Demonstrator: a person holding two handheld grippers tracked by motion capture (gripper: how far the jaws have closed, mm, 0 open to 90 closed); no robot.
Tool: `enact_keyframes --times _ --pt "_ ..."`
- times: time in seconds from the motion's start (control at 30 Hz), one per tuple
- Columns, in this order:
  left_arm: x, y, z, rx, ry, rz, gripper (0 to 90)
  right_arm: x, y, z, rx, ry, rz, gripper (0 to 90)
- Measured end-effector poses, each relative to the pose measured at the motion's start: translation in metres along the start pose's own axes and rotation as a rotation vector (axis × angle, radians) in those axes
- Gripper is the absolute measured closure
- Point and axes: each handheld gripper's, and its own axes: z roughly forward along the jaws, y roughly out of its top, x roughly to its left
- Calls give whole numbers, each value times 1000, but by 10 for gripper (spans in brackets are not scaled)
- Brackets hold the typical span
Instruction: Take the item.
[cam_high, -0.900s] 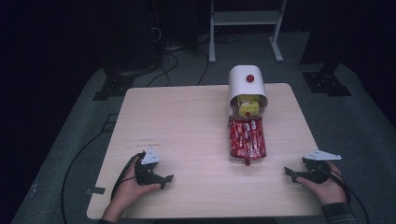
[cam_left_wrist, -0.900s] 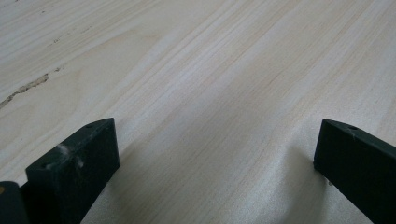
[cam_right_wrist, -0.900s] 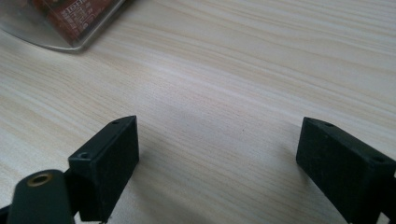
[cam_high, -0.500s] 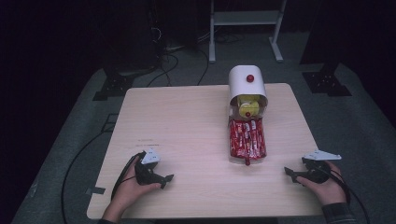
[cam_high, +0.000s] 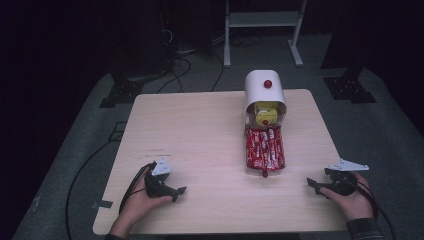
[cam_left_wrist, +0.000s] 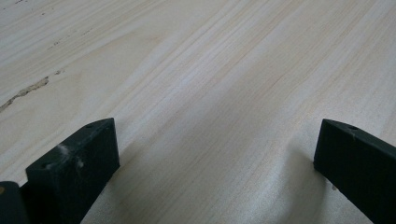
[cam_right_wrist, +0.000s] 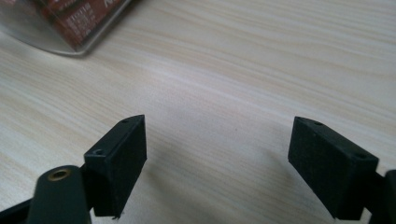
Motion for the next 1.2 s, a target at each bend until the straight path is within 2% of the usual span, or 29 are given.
enact_keyframes --times 0.53,0.7,1.2 --pt "0 0 0 1 1 1 0 2 8 -3 -22 3 -8 163" --pt "0 0 0 0 1 1 0 2 10 -3 -13 6 -16 148" --pt "0 0 0 0 0 0 0 6 25 -8 -49 19 -27 148"
